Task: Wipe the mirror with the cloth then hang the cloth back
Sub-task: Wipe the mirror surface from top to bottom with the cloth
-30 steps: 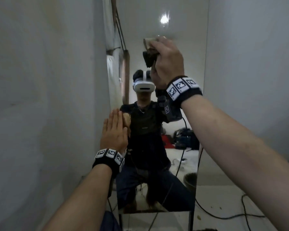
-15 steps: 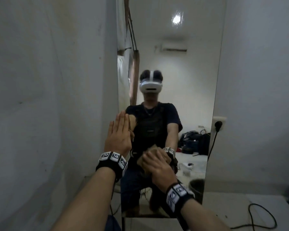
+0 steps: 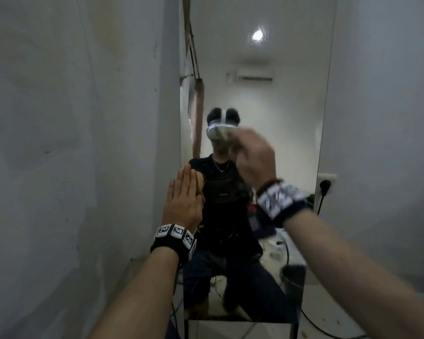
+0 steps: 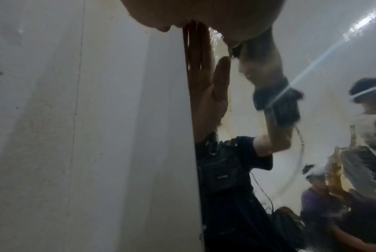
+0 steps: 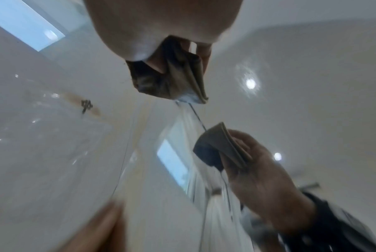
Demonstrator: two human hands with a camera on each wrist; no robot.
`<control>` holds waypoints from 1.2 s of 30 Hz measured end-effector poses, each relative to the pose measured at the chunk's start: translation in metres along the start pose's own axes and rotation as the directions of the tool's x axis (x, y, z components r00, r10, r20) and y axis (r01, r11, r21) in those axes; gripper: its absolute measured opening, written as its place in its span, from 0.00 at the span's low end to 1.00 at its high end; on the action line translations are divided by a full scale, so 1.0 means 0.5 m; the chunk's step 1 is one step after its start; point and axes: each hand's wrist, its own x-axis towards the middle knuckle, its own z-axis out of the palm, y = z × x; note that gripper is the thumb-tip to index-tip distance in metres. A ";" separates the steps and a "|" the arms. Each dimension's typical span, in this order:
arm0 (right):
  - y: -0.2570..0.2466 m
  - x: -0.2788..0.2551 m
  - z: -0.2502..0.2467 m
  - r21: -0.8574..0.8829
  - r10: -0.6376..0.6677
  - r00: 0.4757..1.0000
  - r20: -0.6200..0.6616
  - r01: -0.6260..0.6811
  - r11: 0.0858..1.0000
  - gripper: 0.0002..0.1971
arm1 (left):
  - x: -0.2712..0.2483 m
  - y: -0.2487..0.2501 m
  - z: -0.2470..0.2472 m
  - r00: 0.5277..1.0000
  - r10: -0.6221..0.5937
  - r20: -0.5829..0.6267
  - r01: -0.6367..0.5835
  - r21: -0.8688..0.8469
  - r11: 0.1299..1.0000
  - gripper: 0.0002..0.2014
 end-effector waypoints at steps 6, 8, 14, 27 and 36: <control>-0.021 0.288 0.017 -0.220 -0.089 0.994 0.070 0.103 0.970 0.14 | -0.082 -0.024 0.034 0.999 -0.040 0.021 0.040 0.000 0.999 0.32; -0.025 0.319 0.046 -0.246 -0.103 0.982 0.156 0.140 0.959 0.14 | -0.109 -0.031 0.047 0.997 -0.051 0.050 0.052 -0.011 0.999 0.32; 0.001 0.193 0.164 -0.189 -0.185 0.926 0.328 0.256 0.948 0.25 | -0.110 -0.035 0.049 0.997 -0.047 0.061 0.045 0.028 0.999 0.32; 0.026 -0.388 0.160 0.212 -0.444 0.603 0.662 0.417 0.884 0.19 | -0.064 -0.039 0.012 0.998 -0.009 -0.066 0.007 -0.037 0.999 0.27; -0.023 -0.303 0.075 0.313 -0.316 0.789 0.527 0.165 0.935 0.14 | -0.063 -0.039 0.015 1.000 -0.005 -0.005 0.005 0.045 0.999 0.31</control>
